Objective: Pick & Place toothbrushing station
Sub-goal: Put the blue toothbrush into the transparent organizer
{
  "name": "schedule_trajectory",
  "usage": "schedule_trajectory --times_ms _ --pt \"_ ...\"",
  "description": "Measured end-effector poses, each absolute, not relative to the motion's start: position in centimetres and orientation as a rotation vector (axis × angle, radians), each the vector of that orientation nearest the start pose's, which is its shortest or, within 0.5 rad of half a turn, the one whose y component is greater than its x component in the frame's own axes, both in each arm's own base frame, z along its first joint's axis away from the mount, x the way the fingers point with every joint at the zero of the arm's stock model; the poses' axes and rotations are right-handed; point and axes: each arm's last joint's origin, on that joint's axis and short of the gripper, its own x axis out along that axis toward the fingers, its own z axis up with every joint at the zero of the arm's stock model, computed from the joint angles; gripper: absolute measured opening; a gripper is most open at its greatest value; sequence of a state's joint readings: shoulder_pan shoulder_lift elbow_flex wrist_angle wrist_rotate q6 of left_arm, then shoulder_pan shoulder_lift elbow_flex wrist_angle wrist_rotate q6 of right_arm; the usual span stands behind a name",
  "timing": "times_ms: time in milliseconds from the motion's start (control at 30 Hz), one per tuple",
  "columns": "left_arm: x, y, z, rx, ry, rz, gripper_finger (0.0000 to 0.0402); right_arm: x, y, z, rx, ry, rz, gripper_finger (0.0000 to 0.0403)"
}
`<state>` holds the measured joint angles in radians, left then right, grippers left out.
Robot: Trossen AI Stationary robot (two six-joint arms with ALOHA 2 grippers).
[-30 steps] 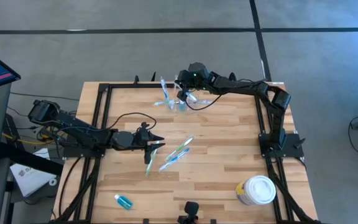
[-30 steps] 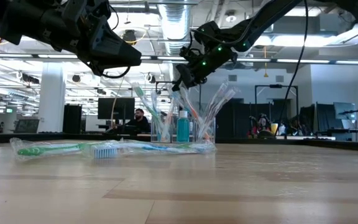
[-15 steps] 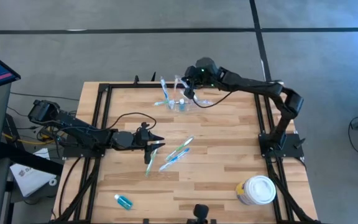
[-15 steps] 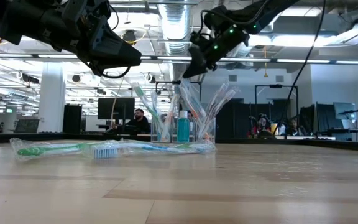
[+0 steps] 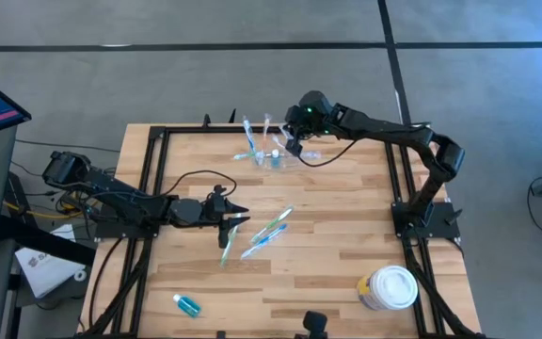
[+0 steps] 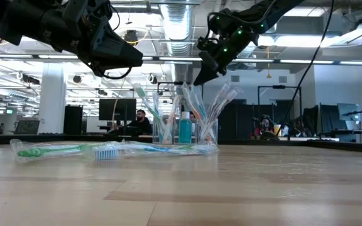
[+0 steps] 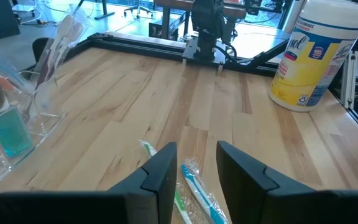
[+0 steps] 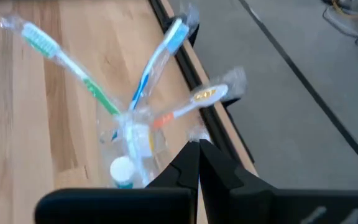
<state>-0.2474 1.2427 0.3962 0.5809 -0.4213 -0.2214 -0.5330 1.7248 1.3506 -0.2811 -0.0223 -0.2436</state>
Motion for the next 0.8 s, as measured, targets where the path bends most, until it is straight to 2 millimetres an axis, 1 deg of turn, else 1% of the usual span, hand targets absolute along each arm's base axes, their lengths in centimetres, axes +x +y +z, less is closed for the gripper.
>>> schedule_trajectory --times_ms 200,500,600,700,800 --pt "22.9 -4.6 18.5 -0.132 0.235 0.196 0.0106 33.1 -19.7 26.9 -0.037 0.721 -0.41 0.0" --pt "22.9 -4.6 18.4 -0.13 0.243 0.194 0.0106 32.0 -19.0 27.6 -0.005 0.762 -0.401 0.0" --pt "22.9 -4.6 18.4 -0.129 0.245 0.194 0.0106 31.4 -18.6 27.2 0.0 0.721 -0.41 0.0" --pt "22.8 -4.6 18.4 -0.132 0.246 0.192 0.0106 30.8 -18.2 26.5 0.031 0.677 -0.392 0.0" --pt "22.8 -4.6 18.3 -0.132 0.247 0.192 0.0106 30.0 -17.7 26.2 0.039 0.662 -0.385 0.0"
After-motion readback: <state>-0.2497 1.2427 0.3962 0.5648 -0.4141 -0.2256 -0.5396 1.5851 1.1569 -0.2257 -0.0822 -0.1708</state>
